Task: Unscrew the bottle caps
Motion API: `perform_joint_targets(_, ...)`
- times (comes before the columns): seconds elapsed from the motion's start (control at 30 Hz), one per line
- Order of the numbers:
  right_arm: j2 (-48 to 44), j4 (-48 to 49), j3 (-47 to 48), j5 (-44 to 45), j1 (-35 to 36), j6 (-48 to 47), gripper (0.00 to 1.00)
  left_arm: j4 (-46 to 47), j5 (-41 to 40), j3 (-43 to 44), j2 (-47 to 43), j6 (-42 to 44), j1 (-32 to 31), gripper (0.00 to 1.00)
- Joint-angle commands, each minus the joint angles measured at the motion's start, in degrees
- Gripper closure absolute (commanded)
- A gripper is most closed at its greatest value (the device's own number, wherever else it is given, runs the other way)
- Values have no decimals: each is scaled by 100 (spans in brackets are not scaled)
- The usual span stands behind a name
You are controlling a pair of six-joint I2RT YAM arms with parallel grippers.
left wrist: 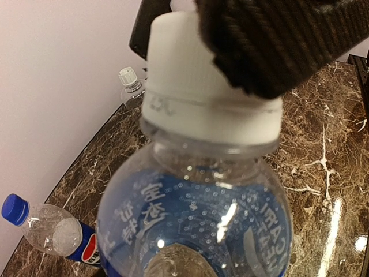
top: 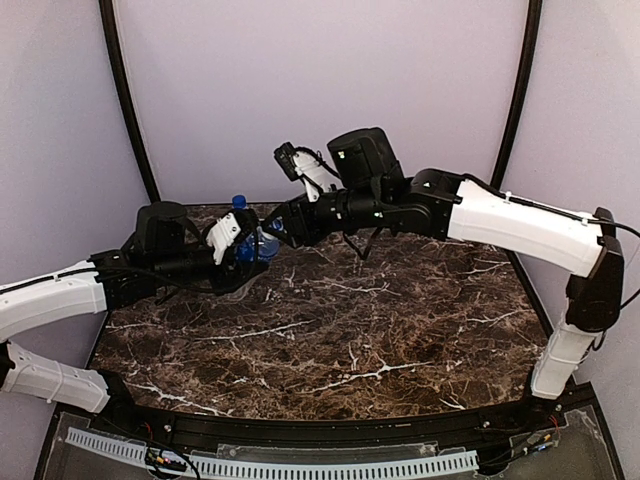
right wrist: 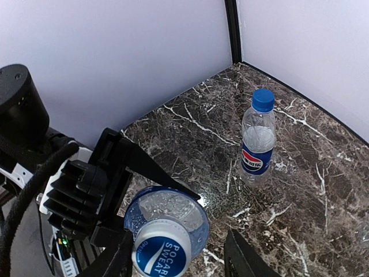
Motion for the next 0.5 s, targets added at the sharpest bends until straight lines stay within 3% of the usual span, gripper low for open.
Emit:
perform_joint_targets(0.0,150,8,98,-22,-40,13,54,175,168,-90,-112,63,-22,66)
perform_joint_targets(0.1,168,21,89,-204,-49,-19,70,180,146,-89,-114,65,-27,66)
perform_joint_targets(0.23,182,11,65,-1022,-109,-235,84,218,40,-89,-131,53,-34,66)
perform_joint_targets(0.3,205,-137,100,-1449,-120,-537,99,225,54,-78,-136,27,-32,67)
perform_joint_targets(0.4,130,-480,38,-2338,-120,-1560,100,-24,576,7,-152,136,-23,68)
perform_joint_targets(0.47,-2,-671,-168,-3042,-86,-2423,100,-438,1426,105,-176,329,-25,69)
